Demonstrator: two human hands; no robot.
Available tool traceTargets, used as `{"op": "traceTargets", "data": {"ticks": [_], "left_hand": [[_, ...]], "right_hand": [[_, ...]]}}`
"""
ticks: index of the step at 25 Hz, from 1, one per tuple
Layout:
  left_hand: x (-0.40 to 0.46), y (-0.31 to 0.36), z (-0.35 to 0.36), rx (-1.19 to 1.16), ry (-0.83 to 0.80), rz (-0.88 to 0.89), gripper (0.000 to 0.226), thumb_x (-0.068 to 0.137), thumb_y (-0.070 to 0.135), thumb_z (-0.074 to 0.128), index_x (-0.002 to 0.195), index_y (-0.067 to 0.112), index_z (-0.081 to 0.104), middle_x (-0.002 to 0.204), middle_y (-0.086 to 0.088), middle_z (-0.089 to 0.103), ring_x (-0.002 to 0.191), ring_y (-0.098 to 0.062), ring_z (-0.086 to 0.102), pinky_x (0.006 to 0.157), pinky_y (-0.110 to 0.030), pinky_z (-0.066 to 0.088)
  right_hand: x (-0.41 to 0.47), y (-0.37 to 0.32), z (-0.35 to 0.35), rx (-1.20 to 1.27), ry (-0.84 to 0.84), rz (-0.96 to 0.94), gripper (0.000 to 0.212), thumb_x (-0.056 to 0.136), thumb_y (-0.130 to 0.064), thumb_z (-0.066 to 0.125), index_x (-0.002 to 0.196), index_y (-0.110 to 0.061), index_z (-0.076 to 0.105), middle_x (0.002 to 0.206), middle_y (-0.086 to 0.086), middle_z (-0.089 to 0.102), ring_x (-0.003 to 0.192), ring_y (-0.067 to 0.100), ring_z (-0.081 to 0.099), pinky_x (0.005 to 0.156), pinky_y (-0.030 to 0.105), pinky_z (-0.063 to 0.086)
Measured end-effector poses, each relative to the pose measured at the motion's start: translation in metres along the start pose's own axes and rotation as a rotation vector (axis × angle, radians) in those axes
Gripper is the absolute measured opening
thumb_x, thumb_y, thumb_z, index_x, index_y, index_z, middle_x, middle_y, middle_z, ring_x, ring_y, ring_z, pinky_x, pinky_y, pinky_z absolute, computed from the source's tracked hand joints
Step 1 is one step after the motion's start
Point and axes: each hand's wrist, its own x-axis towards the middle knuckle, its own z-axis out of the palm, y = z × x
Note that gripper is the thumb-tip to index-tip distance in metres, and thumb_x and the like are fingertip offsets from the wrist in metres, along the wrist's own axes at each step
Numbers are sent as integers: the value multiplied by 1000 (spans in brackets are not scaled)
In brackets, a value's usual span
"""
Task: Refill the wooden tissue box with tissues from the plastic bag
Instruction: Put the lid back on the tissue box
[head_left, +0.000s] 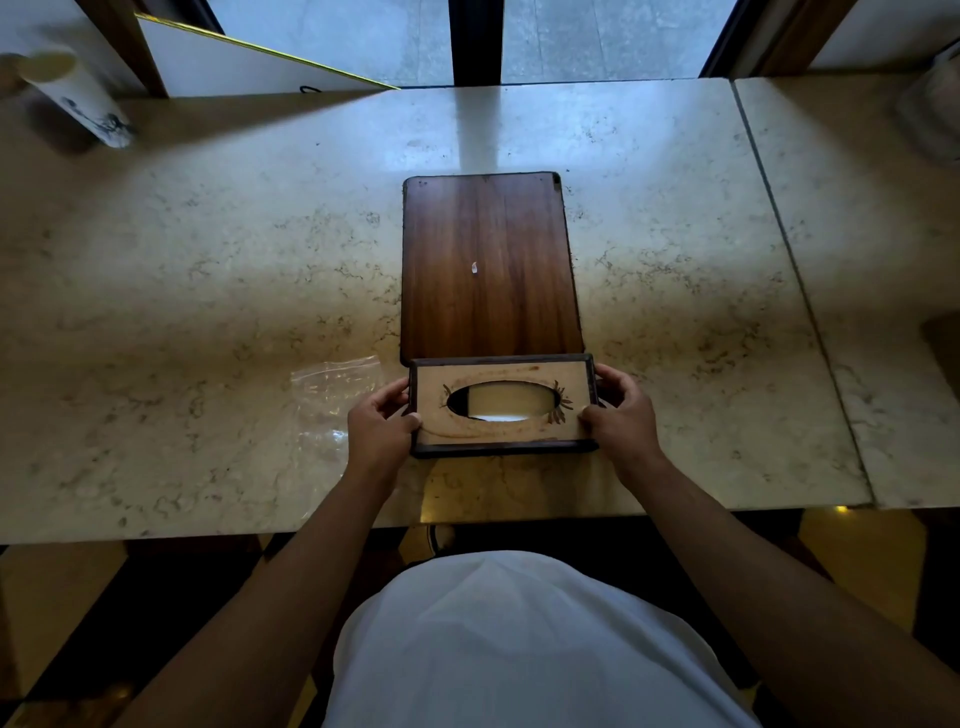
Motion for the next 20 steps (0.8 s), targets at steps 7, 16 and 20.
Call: {"op": "traceTargets", "data": {"ticks": [7, 16, 20], "left_hand": [[1, 1, 3, 76, 10, -6, 58, 85, -18, 59, 136, 11, 60, 114, -2, 66, 104, -12, 64, 73, -20, 56], [-9, 3, -5, 193, 113, 6, 38, 92, 4, 63, 130, 8, 64, 105, -6, 69, 103, -23, 68, 91, -40, 59], [-26, -7, -18, 125, 186, -16, 29, 93, 8, 62, 121, 9, 68, 103, -11, 71, 95, -25, 71, 89, -43, 60]], "right_hand": [[2, -3, -5, -45, -47, 20, 63, 80, 14, 64, 135, -17, 54, 117, -1, 63, 107, 8, 62, 67, 21, 59], [4, -19, -3, -377, -15, -148, 55, 84, -6, 70, 135, -14, 50, 133, 10, 49, 115, 16, 54, 84, 21, 50], [-5, -29, 18, -559, -24, -377, 49, 86, -13, 62, 134, -15, 52, 131, 11, 45, 114, 19, 48, 93, 30, 46]]}}
